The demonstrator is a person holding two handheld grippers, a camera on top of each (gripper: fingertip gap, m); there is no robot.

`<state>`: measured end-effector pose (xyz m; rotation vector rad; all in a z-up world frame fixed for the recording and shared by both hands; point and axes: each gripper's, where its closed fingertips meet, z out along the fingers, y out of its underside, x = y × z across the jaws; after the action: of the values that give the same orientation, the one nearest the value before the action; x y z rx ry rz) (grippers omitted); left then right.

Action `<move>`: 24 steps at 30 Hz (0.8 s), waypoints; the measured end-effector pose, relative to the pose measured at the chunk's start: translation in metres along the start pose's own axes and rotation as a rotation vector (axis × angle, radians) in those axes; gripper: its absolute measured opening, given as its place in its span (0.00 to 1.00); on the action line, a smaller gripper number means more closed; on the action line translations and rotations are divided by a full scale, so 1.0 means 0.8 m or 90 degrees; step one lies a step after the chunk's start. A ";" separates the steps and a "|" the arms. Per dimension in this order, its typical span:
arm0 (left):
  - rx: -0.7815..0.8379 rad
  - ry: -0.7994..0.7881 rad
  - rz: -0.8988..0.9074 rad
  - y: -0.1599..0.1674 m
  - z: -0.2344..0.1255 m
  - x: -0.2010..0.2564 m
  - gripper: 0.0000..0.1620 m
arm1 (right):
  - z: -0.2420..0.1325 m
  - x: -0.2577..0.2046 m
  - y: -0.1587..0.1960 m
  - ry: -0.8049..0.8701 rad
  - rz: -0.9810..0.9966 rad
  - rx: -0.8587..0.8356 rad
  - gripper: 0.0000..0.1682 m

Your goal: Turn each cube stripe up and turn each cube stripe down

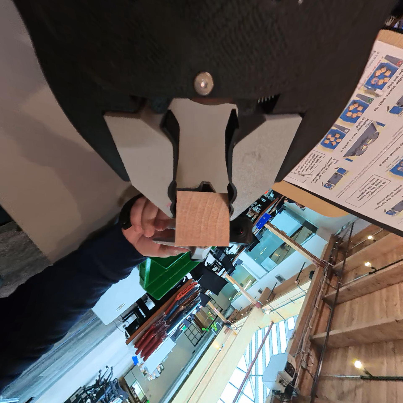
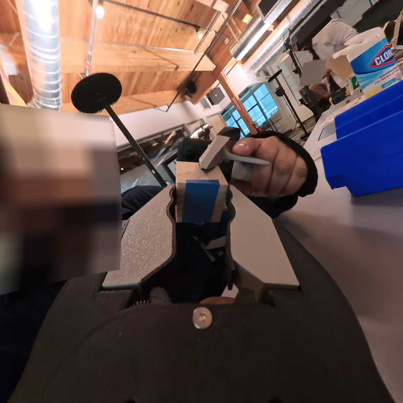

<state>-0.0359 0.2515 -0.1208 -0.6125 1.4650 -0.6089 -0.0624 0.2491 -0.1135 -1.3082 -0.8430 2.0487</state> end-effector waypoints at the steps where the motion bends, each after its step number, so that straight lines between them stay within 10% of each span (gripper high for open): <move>1: -0.002 -0.010 -0.002 0.004 0.002 -0.003 0.27 | -0.003 0.003 -0.003 0.002 0.010 0.009 0.25; 24: -0.063 -0.120 0.031 0.059 0.002 -0.012 0.27 | -0.018 0.052 -0.005 0.177 -0.030 0.002 0.25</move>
<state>-0.0342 0.2921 -0.1473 -0.6906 1.3342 -0.4307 -0.0641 0.2853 -0.1383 -1.5131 -0.7363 1.7772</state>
